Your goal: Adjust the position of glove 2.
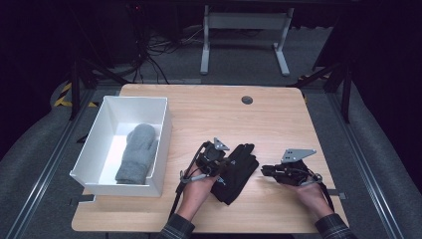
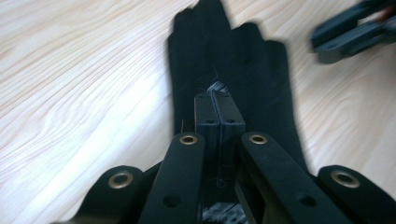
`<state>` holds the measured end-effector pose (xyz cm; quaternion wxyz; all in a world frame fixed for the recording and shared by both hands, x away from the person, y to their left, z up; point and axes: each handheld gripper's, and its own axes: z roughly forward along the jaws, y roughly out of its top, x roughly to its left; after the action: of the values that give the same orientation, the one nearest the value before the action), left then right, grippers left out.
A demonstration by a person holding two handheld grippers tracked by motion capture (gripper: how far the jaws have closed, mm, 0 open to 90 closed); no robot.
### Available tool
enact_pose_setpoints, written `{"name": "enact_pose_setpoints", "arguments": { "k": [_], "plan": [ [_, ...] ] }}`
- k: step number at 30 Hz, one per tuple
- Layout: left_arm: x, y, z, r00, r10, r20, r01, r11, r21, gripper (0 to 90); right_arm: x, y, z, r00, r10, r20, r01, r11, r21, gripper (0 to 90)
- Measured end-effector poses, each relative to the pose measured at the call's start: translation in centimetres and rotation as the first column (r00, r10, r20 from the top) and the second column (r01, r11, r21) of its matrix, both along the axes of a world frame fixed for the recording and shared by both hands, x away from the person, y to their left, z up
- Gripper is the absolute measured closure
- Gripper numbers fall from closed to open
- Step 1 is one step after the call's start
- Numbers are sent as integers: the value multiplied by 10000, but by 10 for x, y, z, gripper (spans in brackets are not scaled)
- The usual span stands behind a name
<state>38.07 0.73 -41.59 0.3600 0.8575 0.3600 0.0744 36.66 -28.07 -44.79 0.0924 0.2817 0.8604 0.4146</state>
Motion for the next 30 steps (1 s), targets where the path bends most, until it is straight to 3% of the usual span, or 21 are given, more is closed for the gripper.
{"name": "enact_pose_setpoints", "arguments": {
  "k": [4, 7, 13, 16, 24, 30],
  "plan": [
    [3, 17, -6, 10000, -40, -40, 41, 9996, 294, 900, -3, 9, -1, 9993, 361, -141, -361, 9993, -2, 883],
    [-1, 23, -10, 9996, -249, -145, 249, 9997, 0, 900, -5, 19, -5, 9967, 746, -325, -749, 9971, -101, 900],
    [-7, 18, -15, 9973, -700, -226, 697, 9975, -139, 900, -8, 43, -12, 9894, 1381, -440, -1393, 9900, -242, 900],
    [-6, 16, -17, 9961, -837, -266, 837, 9965, -9, 900, -8, 53, -15, 9862, 1577, -505, -1596, 9866, -348, 900],
    [-1, 16, -22, 9959, -885, -196, 891, 9955, 321, 900, -9, 76, -19, 9795, 1960, -463, -1976, 9798, -310, 900],
    [2, 22, -22, 9959, -883, -212, 888, 9958, 235, 899, -11, 98, -20, 9706, 2370, -414, -2383, 9707, -299, 900]
  ]
}}
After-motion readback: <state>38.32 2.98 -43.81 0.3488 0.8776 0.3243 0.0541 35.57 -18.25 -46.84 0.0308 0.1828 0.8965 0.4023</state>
